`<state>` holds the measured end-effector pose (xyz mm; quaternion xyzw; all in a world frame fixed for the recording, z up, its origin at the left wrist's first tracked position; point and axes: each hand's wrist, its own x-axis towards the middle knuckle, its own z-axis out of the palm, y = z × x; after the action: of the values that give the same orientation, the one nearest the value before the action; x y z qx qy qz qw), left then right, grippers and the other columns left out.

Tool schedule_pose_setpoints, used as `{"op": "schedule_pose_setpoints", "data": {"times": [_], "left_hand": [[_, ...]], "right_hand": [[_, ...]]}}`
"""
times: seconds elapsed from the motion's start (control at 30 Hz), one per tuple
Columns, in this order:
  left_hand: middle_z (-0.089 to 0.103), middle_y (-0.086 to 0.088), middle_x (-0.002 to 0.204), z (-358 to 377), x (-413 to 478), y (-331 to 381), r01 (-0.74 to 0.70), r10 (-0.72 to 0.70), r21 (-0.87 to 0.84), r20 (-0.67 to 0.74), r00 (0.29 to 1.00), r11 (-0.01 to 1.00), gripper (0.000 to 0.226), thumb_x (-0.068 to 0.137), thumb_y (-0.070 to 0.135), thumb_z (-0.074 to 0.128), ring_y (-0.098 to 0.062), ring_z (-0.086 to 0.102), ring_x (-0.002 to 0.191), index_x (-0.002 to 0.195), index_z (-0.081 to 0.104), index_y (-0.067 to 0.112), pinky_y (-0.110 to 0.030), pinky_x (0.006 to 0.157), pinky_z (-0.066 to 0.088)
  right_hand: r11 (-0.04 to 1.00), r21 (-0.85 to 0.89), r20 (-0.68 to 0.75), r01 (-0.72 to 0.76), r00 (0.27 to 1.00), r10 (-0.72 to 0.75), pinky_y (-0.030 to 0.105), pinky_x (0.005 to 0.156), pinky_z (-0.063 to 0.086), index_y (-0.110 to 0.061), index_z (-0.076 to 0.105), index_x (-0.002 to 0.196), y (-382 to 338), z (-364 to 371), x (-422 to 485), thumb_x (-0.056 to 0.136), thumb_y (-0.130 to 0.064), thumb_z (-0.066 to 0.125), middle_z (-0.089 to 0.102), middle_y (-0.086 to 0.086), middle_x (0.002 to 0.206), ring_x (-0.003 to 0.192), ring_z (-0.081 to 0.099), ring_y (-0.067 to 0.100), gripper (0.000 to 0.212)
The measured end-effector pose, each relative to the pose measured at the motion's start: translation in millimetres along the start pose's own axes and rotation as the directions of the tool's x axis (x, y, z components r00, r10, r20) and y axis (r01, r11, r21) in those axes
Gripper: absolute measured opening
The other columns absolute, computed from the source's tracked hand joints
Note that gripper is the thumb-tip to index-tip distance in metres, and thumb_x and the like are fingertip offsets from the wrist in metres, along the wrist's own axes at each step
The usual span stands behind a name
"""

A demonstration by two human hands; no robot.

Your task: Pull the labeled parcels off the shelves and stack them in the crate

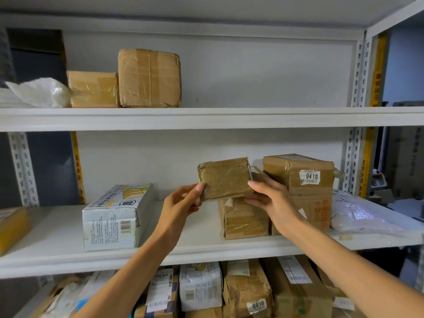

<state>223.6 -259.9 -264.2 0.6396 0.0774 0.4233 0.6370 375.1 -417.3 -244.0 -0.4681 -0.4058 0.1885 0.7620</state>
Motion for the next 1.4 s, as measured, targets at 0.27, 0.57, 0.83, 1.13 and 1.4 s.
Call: {"op": "schedule_pose_setpoints", "data": {"times": [0.27,0.57,0.83,1.13,1.4], "left_hand": [[0.063,-0.009,0.082,11.0,2.2,20.7,-0.03,0.043,0.147,-0.083,0.996,0.989,0.077,0.052,0.057,0.081,-0.009,0.057,0.06,0.104,0.057,0.006,-0.021,0.055,0.046],[0.066,-0.001,0.076,-32.1,6.8,13.6,0.073,-0.048,0.319,-0.087,0.995,0.945,0.071,0.057,0.07,0.066,-0.019,0.061,0.075,0.096,0.066,0.011,-0.032,0.074,0.047],[0.069,-0.002,0.097,-85.6,8.1,9.6,-0.018,0.072,0.385,-0.127,0.989,0.923,0.028,0.082,0.012,0.074,-0.01,0.065,0.089,0.107,0.065,0.021,-0.009,0.063,0.047],[0.071,-0.005,0.104,-192.8,24.2,27.7,-0.036,0.156,0.517,-0.19,0.969,0.855,0.044,0.081,0.033,0.076,-0.017,0.068,0.095,0.119,0.061,0.016,-0.021,0.077,0.052],[0.063,-0.002,0.104,-239.7,47.2,25.3,0.101,0.088,0.653,-0.25,0.964,0.751,0.031,0.089,0.012,0.067,-0.019,0.063,0.096,0.118,0.055,0.011,-0.014,0.069,0.049]], "right_hand": [[0.987,0.05,-0.068,-0.154,0.985,0.157,0.045,0.086,0.055,-0.01,0.063,0.105,10.0,3.5,7.7,0.095,-0.031,0.054,0.073,0.017,0.086,0.084,0.069,0.033,0.025],[0.932,-0.36,0.045,-0.044,0.997,0.064,0.028,0.081,0.057,-0.013,0.068,0.105,23.0,23.0,11.1,0.084,-0.029,0.07,0.074,0.005,0.101,0.091,0.07,0.017,0.026],[0.903,-0.43,0.075,0.007,0.997,0.028,0.037,0.094,0.052,-0.025,0.061,0.113,55.0,82.5,29.5,0.062,-0.051,0.085,0.071,-0.007,0.107,0.104,0.065,0.011,0.062],[0.901,-0.41,0.115,0.139,0.988,-0.1,0.01,0.073,0.049,-0.019,0.055,0.124,101.3,201.8,68.9,0.077,-0.016,0.08,0.063,-0.01,0.105,0.088,0.059,-0.002,0.053],[0.842,-0.531,0.119,0.095,0.992,-0.036,0.01,0.068,0.042,-0.016,0.056,0.12,144.4,249.0,95.2,0.077,-0.018,0.081,0.064,-0.002,0.114,0.097,0.06,0.012,0.05]]}}
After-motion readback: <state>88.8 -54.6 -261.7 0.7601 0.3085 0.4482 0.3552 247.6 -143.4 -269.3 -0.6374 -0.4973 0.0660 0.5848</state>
